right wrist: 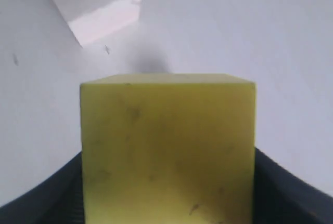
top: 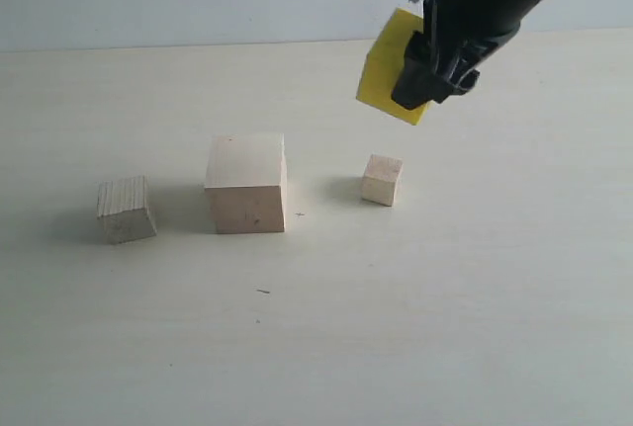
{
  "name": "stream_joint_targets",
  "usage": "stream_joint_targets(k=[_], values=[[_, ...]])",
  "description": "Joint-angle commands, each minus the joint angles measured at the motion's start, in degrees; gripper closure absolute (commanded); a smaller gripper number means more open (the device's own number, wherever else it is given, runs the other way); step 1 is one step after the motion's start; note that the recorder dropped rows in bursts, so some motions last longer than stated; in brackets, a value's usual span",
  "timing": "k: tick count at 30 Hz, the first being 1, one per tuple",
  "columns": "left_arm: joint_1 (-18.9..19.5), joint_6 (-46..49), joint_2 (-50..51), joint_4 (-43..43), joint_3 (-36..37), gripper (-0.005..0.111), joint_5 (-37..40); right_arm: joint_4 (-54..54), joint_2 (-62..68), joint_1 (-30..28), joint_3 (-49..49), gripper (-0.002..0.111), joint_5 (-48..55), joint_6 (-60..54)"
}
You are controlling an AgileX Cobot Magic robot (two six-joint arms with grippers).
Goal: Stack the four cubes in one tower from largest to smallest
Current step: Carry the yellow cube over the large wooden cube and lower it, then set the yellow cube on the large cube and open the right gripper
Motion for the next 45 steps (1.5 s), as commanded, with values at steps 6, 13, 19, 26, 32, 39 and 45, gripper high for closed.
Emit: stream_joint_targets(k=[6, 13, 19, 26, 32, 39, 45], values=[[-0.1, 0.0, 0.1, -0.2, 0.2, 0.107, 3.6, 12.8, 11.1, -0.7, -13.1, 0.108, 11.8, -19.3], [-0.1, 1.2, 0.1, 0.8, 0.2, 0.107, 5.4, 9.6, 18.2, 4.7, -20.4, 0.108, 12.6, -23.3], [-0.1, 1.2, 0.1, 1.2, 0.2, 0.107, 7.2, 5.2, 25.4, 10.5, -28.8, 0.108, 12.5, -17.0], [-0.1, 1.5, 0.1, 1.3, 0.2, 0.107, 8.2, 4.0, 31.1, 11.7, -34.1, 0.108, 13.5, -15.5], [-0.1, 1.5, 0.1, 1.5, 0.2, 0.107, 8.4, 3.6, 32.2, 11.9, -34.1, 0.108, 13.6, -15.6], [-0.1, 1.5, 0.1, 1.4, 0.2, 0.107, 8.8, 3.0, 33.1, 11.9, -34.1, 0.108, 12.0, -15.6], [-0.1, 1.7, 0.1, 1.7, 0.2, 0.107, 8.8, 3.1, 33.1, 11.9, -34.1, 0.108, 10.5, -15.6]])
